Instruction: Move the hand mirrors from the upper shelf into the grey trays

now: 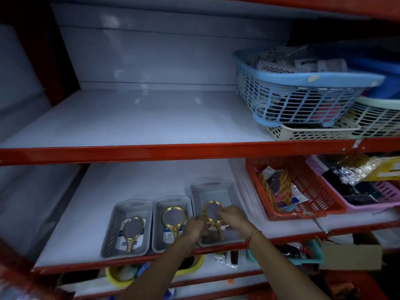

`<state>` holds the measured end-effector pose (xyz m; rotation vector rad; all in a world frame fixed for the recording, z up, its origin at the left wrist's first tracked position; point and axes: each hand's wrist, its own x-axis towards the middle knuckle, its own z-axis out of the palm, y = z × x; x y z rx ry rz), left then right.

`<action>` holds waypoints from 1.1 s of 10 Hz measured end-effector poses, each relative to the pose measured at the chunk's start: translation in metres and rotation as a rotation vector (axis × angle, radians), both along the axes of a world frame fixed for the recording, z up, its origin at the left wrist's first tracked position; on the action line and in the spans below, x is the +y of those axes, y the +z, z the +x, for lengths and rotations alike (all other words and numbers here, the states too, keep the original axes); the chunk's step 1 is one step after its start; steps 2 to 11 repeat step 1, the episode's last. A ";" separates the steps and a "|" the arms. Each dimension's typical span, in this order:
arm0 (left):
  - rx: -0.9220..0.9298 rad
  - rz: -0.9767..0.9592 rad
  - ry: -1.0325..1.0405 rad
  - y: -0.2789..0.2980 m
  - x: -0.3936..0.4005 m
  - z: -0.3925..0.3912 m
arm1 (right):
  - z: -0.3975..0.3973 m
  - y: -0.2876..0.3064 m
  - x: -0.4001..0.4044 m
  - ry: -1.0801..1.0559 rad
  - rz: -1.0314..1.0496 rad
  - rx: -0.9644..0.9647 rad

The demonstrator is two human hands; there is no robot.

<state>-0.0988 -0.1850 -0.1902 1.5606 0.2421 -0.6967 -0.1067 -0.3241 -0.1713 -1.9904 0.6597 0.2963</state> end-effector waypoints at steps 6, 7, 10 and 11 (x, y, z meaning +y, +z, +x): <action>-0.050 0.001 0.047 0.038 0.022 -0.012 | -0.003 0.023 0.019 0.017 -0.034 -0.119; -0.050 0.001 0.047 0.038 0.022 -0.012 | -0.003 0.023 0.019 0.017 -0.034 -0.119; -0.050 0.001 0.047 0.038 0.022 -0.012 | -0.003 0.023 0.019 0.017 -0.034 -0.119; -0.050 0.001 0.047 0.038 0.022 -0.012 | -0.003 0.023 0.019 0.017 -0.034 -0.119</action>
